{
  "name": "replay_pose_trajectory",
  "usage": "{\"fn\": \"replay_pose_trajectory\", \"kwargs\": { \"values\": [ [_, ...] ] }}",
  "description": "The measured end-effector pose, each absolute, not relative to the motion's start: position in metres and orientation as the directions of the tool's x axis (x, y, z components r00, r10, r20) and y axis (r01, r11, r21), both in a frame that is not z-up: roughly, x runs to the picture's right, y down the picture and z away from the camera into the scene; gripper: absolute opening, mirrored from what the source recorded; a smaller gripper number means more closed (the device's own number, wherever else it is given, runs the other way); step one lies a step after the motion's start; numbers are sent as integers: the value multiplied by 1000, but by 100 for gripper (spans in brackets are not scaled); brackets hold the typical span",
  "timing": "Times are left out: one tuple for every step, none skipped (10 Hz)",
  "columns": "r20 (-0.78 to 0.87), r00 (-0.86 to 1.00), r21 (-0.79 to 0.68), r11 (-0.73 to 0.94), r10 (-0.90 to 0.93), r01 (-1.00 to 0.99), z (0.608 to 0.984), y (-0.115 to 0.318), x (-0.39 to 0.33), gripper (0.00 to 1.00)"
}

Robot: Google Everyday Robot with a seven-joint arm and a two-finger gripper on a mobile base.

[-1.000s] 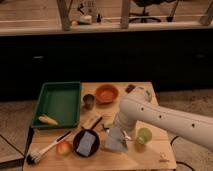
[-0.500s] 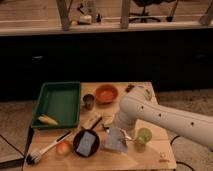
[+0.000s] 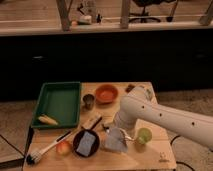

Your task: Place towel in paper cup

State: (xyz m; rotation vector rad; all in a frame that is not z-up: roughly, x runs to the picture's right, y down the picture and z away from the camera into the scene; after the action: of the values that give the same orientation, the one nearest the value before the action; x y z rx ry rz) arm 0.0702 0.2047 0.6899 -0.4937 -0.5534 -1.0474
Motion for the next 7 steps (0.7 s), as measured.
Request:
{"fn": "replay_pose_trajectory", "kwargs": {
  "values": [
    [639,386,-114,415,-665,903,690,204,69,80],
    [638,385,-112,414,-666,903,689,204,69,80],
    [639,384,-111,414,-667,904,689,204,69,80],
    [639,383,-110,413,-667,904,689,204,68,80],
    [639,383,-111,414,-667,904,689,204,69,80],
    [639,383,-111,413,-667,904,689,204,68,80],
    [639,383,-111,413,-667,904,689,204,68,80]
  ]
}}
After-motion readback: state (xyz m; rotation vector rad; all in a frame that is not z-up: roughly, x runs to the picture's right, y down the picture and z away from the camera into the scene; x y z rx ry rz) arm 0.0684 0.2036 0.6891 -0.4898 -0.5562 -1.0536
